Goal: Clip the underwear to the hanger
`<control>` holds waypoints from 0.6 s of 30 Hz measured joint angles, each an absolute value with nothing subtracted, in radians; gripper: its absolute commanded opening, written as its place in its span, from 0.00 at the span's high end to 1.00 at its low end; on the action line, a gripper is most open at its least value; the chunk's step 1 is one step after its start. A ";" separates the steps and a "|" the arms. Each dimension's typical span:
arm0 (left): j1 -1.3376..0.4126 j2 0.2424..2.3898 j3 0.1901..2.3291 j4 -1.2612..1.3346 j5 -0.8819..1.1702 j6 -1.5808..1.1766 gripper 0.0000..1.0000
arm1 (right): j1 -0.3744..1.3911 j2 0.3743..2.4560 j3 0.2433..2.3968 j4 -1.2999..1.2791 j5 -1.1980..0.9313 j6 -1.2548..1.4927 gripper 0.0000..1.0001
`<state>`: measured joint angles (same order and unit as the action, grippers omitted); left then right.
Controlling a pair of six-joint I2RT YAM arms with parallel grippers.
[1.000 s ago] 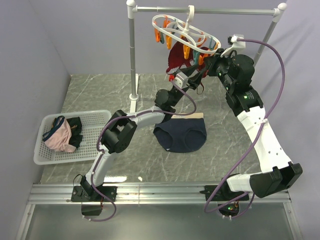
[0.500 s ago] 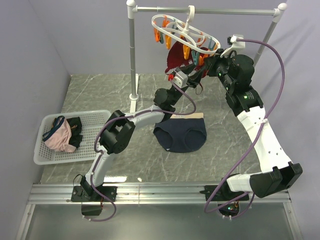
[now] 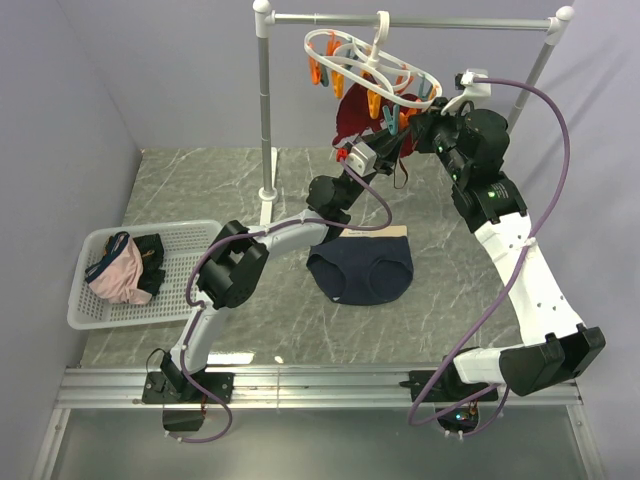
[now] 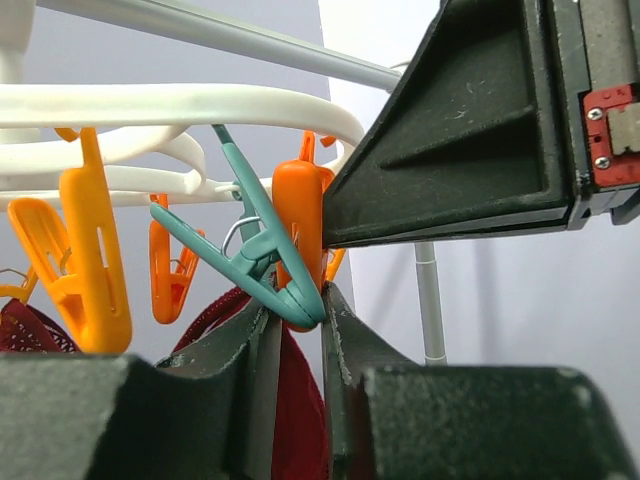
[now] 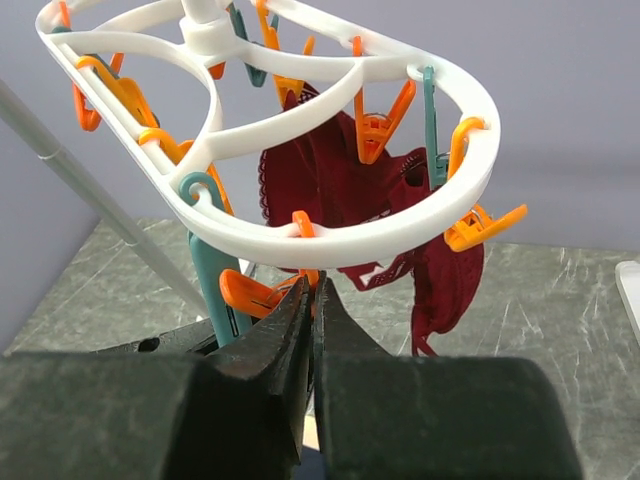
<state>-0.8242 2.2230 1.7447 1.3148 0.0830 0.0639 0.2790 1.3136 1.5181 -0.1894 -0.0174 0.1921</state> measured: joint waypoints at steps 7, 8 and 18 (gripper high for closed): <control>-0.824 2.223 1.745 1.316 0.082 0.064 0.92 | 0.279 1.286 1.497 -0.197 -0.041 0.177 0.62; -0.824 2.223 1.745 1.316 0.082 0.064 0.93 | 0.277 1.270 1.482 -0.195 -0.048 0.169 0.60; -0.825 2.223 1.745 1.316 0.083 0.063 0.93 | 0.248 1.168 1.381 -0.123 -0.178 0.136 0.44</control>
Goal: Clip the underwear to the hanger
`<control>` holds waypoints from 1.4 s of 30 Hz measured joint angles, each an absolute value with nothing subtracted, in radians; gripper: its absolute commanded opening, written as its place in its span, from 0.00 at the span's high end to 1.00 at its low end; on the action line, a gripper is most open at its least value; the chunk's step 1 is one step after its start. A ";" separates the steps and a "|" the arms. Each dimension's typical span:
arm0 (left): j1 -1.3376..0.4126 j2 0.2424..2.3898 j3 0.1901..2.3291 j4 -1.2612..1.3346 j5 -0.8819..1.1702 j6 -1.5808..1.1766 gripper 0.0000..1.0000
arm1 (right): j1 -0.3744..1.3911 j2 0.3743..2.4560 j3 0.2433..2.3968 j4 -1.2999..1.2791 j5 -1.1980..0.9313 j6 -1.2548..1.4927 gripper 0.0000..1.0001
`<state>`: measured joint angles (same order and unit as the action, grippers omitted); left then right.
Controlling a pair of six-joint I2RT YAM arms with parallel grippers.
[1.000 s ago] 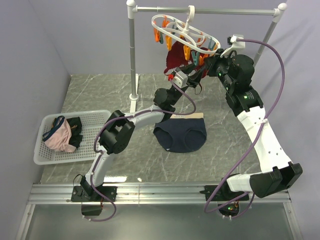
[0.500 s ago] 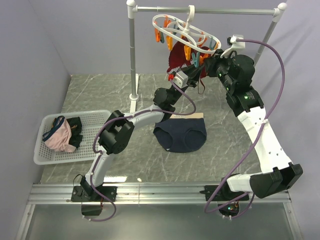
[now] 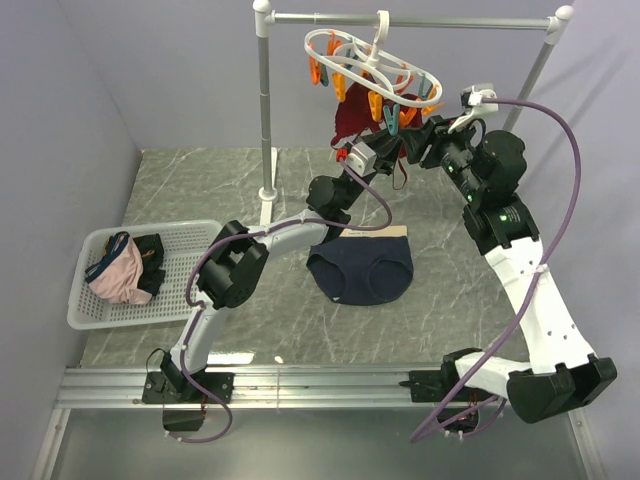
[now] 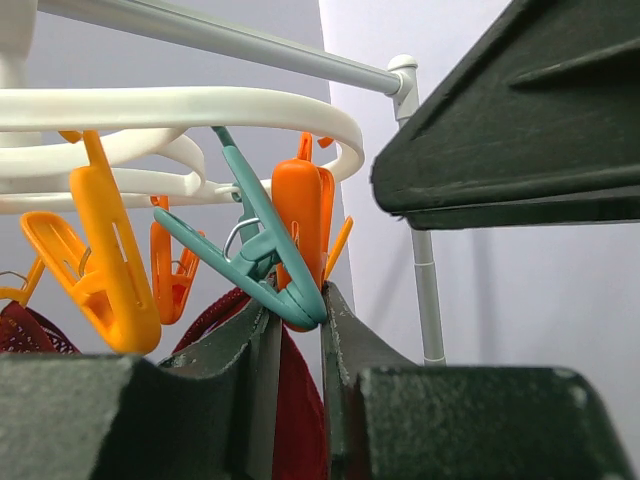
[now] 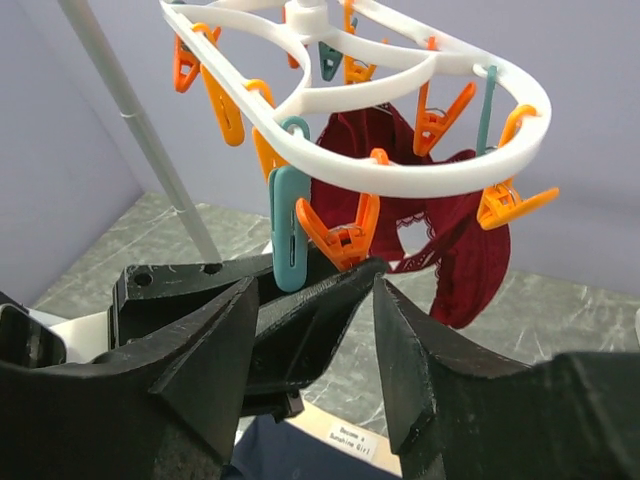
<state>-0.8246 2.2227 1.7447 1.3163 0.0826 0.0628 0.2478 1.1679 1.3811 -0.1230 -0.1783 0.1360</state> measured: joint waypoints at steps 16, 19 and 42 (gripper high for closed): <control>-0.825 2.222 1.739 1.317 0.086 0.059 0.94 | 0.224 1.255 1.369 0.017 -0.210 0.192 0.43; -0.824 2.222 1.737 1.317 0.087 0.059 0.94 | 0.223 1.262 1.369 0.033 -0.212 0.203 0.44; -0.823 2.183 1.665 1.309 0.094 0.062 0.48 | 0.202 1.296 1.373 0.081 -0.234 0.247 1.00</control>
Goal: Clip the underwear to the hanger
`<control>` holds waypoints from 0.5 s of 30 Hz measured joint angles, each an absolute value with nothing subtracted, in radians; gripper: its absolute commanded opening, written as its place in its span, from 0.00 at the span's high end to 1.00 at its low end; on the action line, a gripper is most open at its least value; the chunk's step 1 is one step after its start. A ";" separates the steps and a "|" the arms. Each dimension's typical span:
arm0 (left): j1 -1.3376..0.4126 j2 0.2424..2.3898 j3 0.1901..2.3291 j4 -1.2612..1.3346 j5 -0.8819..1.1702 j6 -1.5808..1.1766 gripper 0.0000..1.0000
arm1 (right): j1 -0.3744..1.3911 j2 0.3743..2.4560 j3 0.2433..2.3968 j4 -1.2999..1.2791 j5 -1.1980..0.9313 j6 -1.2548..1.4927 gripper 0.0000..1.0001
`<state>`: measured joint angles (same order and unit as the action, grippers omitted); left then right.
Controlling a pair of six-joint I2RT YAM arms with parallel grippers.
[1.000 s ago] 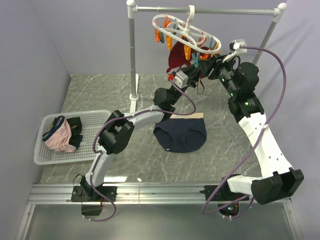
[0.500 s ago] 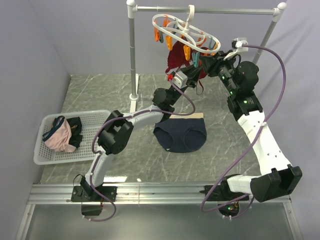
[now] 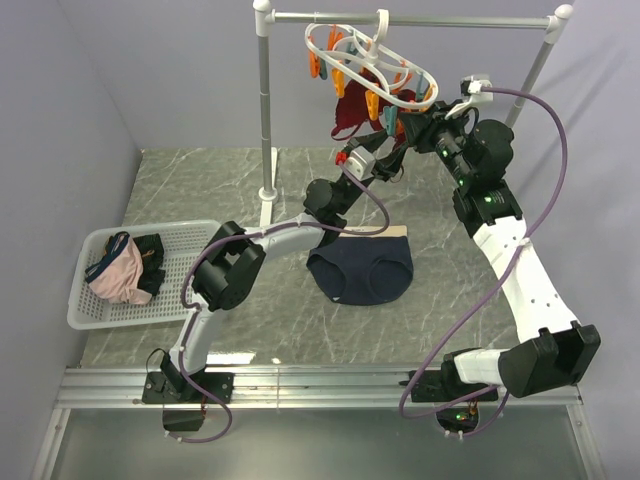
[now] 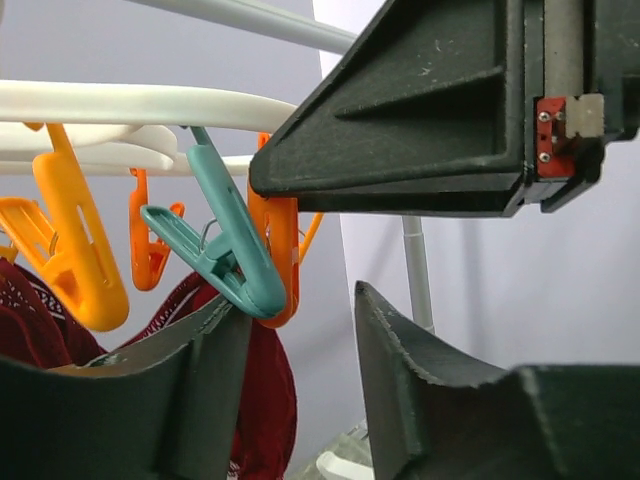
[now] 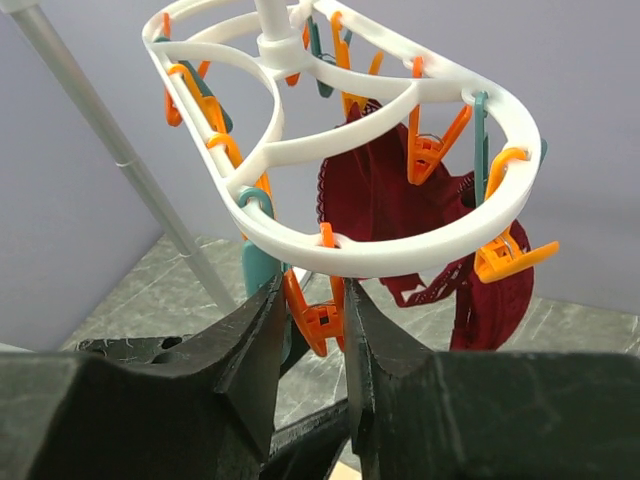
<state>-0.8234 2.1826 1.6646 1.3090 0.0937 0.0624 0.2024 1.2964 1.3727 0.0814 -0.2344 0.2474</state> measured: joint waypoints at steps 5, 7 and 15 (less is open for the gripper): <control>-0.821 2.164 1.628 1.309 0.089 0.063 0.44 | 0.202 1.301 1.374 0.081 -0.234 0.249 1.00; -0.818 2.156 1.613 1.310 0.088 0.062 0.43 | 0.202 1.301 1.374 0.081 -0.234 0.249 1.00; -0.818 2.144 1.597 1.312 0.088 0.059 0.53 | 0.202 1.301 1.383 0.073 -0.233 0.249 1.00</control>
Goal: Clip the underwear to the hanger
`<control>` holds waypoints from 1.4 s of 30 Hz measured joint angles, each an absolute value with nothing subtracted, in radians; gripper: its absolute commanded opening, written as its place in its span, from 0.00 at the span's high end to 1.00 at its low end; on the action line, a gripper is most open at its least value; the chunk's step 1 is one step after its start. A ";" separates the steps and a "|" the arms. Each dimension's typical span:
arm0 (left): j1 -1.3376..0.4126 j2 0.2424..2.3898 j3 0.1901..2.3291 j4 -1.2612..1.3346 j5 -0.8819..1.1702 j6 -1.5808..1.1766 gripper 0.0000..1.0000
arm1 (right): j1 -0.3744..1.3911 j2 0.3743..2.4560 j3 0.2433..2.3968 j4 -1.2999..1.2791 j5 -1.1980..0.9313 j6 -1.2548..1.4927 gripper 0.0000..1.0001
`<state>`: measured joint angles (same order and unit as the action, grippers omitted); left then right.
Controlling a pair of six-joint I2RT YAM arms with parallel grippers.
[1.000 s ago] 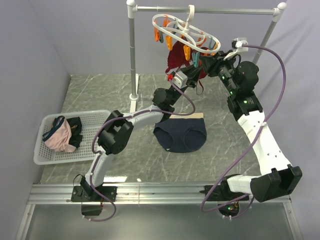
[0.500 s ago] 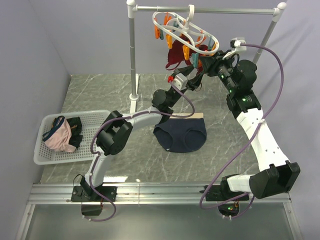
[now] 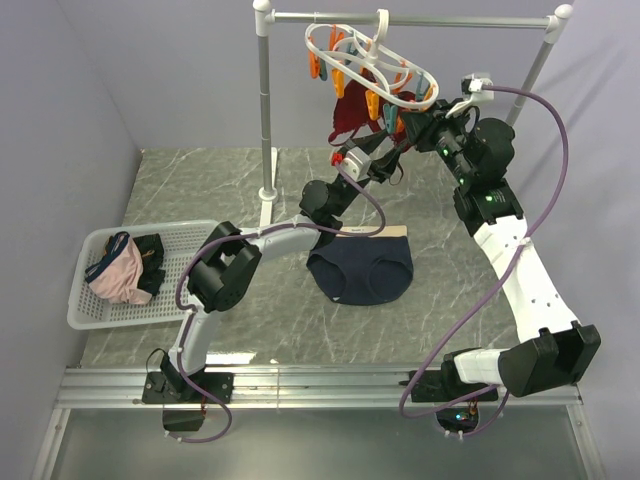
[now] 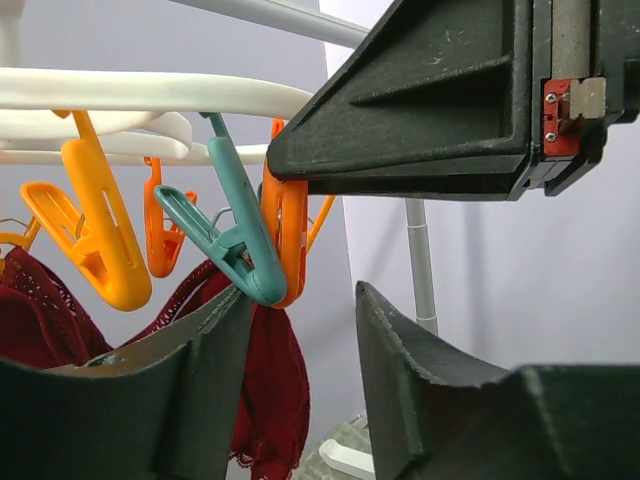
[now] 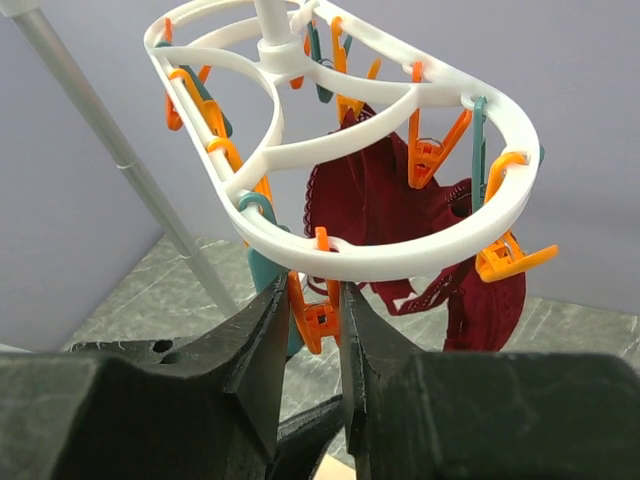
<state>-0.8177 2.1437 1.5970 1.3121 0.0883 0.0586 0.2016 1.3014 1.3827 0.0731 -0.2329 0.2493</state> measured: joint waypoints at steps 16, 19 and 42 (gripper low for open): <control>-0.887 2.096 1.451 1.312 0.110 0.065 0.48 | 0.199 1.301 1.391 0.045 -0.226 0.245 1.00; -0.899 2.091 1.448 1.311 0.107 0.071 0.49 | 0.199 1.301 1.393 0.043 -0.225 0.244 1.00; -0.873 2.081 1.544 1.316 0.037 0.202 0.45 | 0.199 1.301 1.395 0.038 -0.218 0.215 1.00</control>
<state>-0.8734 2.0808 1.5440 1.3155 0.0372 0.2016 0.1989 1.3010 1.3952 0.0376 -0.2184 0.2146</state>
